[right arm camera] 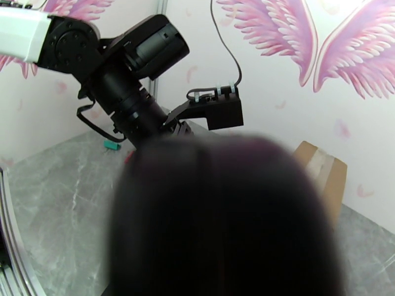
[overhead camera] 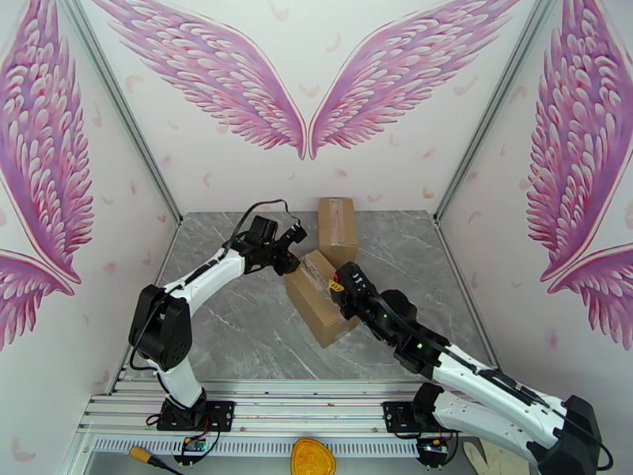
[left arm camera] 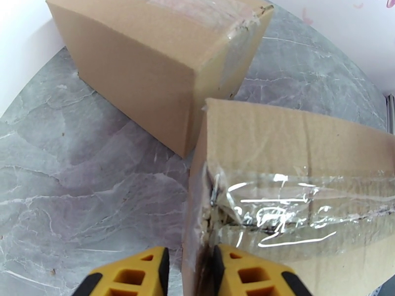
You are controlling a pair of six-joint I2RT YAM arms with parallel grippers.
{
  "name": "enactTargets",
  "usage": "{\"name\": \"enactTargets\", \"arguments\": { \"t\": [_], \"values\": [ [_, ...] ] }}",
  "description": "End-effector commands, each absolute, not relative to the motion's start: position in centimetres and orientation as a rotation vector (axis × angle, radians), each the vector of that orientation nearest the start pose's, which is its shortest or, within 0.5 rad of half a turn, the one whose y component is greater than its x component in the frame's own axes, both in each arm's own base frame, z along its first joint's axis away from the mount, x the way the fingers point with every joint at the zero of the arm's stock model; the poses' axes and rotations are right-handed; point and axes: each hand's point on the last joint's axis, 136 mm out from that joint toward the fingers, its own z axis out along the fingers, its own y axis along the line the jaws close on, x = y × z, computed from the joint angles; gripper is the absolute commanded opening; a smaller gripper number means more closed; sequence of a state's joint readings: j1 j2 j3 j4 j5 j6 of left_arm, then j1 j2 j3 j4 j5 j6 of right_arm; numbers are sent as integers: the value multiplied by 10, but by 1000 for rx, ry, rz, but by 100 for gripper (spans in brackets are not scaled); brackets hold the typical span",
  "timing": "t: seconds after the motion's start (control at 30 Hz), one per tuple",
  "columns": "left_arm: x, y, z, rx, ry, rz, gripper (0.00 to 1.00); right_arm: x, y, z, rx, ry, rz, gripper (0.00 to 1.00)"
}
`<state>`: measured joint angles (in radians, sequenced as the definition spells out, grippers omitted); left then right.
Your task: Unpack the express box
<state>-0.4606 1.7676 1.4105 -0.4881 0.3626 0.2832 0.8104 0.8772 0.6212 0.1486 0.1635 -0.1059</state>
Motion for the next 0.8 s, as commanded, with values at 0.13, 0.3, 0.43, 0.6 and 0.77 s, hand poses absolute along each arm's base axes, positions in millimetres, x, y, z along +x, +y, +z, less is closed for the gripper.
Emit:
{"name": "enactTargets", "arguments": {
  "t": [0.13, 0.3, 0.43, 0.6, 0.77],
  "values": [
    [385, -240, 122, 1009, 2365, -402, 31, 254, 231, 287, -583, 1609, 472, 0],
    [384, -240, 121, 1000, 2374, -405, 31, 256, 231, 277, -571, 1625, 477, 0],
    [383, -239, 119, 999, 2382, -403, 31, 258, 233, 270, -565, 1643, 481, 0],
    [381, -238, 117, 999, 2388, -406, 31, 260, 232, 256, -570, 1692, 455, 0],
    [381, -237, 116, 1003, 2393, -399, 30, 261, 227, 243, -566, 1742, 420, 0]
  ]
}}
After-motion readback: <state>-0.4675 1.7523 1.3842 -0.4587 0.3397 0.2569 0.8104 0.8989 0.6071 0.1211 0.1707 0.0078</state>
